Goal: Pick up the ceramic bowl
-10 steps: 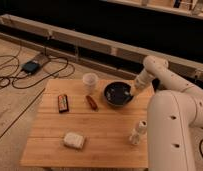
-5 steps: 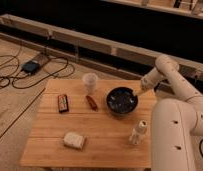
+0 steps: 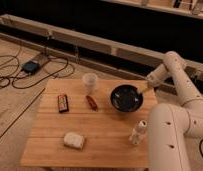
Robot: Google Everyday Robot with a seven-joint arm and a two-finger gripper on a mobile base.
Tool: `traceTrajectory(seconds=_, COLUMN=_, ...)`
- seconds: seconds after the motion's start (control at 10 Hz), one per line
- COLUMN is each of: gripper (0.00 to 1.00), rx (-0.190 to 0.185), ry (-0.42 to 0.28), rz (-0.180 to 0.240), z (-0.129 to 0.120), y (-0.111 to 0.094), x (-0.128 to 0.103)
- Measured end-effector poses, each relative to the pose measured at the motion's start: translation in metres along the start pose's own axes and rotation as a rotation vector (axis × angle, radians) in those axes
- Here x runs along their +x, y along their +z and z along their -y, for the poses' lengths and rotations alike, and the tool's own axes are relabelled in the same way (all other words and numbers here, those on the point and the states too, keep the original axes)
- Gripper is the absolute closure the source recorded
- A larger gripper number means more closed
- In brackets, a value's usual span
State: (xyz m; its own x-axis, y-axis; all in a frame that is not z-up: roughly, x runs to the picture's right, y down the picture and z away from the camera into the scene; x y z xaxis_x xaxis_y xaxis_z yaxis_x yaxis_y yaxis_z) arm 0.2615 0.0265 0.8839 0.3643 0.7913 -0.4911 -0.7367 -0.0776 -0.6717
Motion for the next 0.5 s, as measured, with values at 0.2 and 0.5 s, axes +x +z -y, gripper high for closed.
traceTrajectory(seconds=0.2, gripper=1.00, rx=-0.001, ry=-0.038, rz=0.013, z=-0.009, y=-0.015, x=-0.007)
traceTrajectory(seconds=0.5, gripper=1.00, rx=0.002, ry=-0.037, rz=0.018, z=-0.008, y=-0.016, x=-0.007)
